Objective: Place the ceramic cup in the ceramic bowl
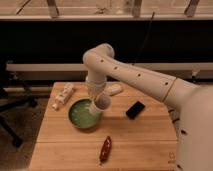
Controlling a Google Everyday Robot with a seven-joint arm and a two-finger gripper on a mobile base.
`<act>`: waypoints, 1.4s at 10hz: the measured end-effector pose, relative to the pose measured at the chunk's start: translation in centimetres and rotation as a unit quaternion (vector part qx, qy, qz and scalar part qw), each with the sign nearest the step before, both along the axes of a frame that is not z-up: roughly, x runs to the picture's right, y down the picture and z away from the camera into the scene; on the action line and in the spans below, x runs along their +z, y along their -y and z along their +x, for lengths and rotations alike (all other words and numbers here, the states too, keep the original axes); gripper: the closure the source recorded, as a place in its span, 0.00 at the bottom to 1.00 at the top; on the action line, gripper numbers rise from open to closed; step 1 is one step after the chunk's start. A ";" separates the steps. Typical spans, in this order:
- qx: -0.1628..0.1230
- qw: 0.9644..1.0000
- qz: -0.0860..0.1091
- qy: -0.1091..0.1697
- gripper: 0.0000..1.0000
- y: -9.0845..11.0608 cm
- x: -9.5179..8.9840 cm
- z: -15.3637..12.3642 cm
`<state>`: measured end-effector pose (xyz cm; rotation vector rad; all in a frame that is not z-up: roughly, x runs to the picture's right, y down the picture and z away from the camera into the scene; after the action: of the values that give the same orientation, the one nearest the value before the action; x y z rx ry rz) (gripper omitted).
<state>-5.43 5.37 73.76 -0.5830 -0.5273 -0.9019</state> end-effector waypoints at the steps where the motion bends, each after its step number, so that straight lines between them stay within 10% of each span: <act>1: -0.002 1.000 -0.009 0.007 1.00 -0.5 0.5 -0.2; 4: -0.011 0.999 -0.024 0.026 0.88 -1.5 1.2 -1.2; 10: 0.005 0.998 -0.031 0.054 0.26 -2.3 3.1 -3.0; 14: 0.018 0.997 -0.031 0.067 0.20 -2.6 4.7 -4.4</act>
<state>-9.88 7.97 78.43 -0.5696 -0.6864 -0.8980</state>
